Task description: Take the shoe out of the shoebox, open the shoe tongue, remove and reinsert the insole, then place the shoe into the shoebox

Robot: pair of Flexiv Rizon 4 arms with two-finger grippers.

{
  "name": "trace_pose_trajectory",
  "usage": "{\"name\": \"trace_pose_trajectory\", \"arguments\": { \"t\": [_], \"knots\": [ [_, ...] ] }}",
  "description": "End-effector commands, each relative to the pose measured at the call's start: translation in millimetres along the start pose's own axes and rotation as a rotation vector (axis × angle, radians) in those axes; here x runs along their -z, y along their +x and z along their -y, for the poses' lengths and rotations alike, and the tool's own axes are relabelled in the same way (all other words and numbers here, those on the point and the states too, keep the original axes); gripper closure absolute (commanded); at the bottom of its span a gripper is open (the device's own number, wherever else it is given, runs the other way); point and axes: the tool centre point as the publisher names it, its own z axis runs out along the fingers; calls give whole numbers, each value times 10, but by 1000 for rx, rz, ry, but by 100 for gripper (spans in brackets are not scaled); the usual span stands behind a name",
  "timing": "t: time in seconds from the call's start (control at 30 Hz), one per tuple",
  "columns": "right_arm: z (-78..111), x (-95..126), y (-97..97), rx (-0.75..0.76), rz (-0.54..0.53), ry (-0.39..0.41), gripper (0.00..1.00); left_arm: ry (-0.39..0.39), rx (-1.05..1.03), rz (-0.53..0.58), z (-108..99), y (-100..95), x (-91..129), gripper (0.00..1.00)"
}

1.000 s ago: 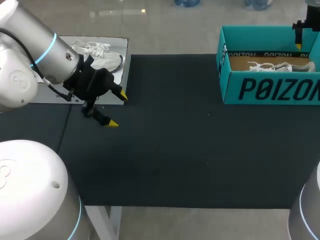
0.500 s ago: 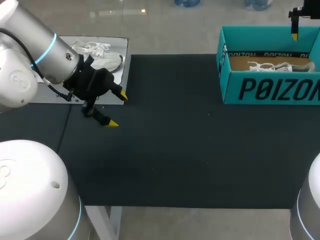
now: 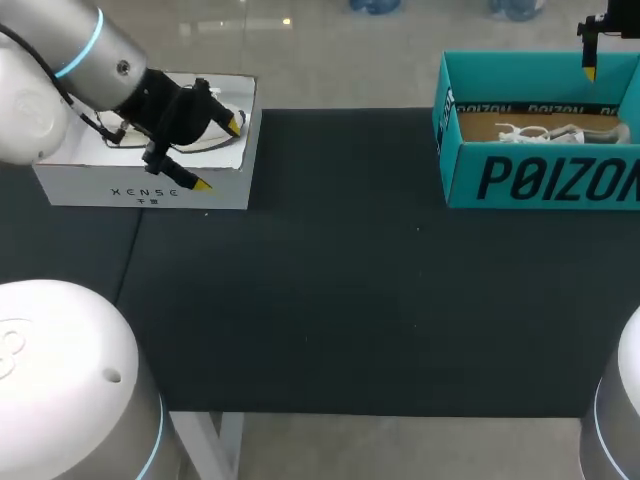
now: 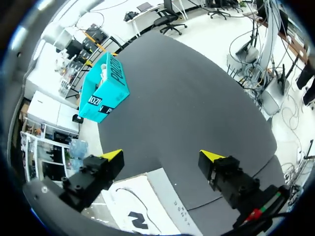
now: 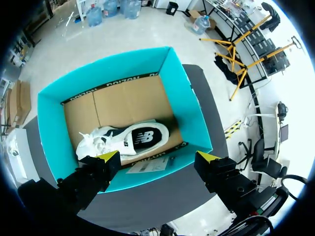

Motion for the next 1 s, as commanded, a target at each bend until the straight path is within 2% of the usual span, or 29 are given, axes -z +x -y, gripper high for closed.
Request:
{"name": "trace_pose_trajectory", "arguments": {
  "t": [0.03, 0.13, 0.23, 0.43, 0.47, 0.53, 0.6, 1.0],
  "knots": [
    [4, 3, -4, 0, 0, -1, 0, -4, -651, -43, -566, -183, 25, 0],
    [4, 3, -4, 0, 0, -1, 0, 23, -706, -52, -969, -270, 104, 0],
    [4, 3, -4, 0, 0, -1, 0, 6, -785, -77, -1291, -324, 176, 0],
    [4, 3, -4, 0, 0, -1, 0, -14, -874, -122, -1729, -449, 284, 0],
    [4, 3, -4, 0, 0, -1, 0, -49, -906, -132, -1784, -480, 284, 0],
    [4, 3, -4, 0, 0, -1, 0, -65, -916, -124, -1832, -534, 302, 0],
    [4, 3, -4, 0, 0, -1, 0, -143, -959, -141, -1856, -569, 309, 0],
    [4, 3, -4, 0, 0, -1, 0, -143, -959, -141, -1856, -569, 309, 0]
  ]
}}
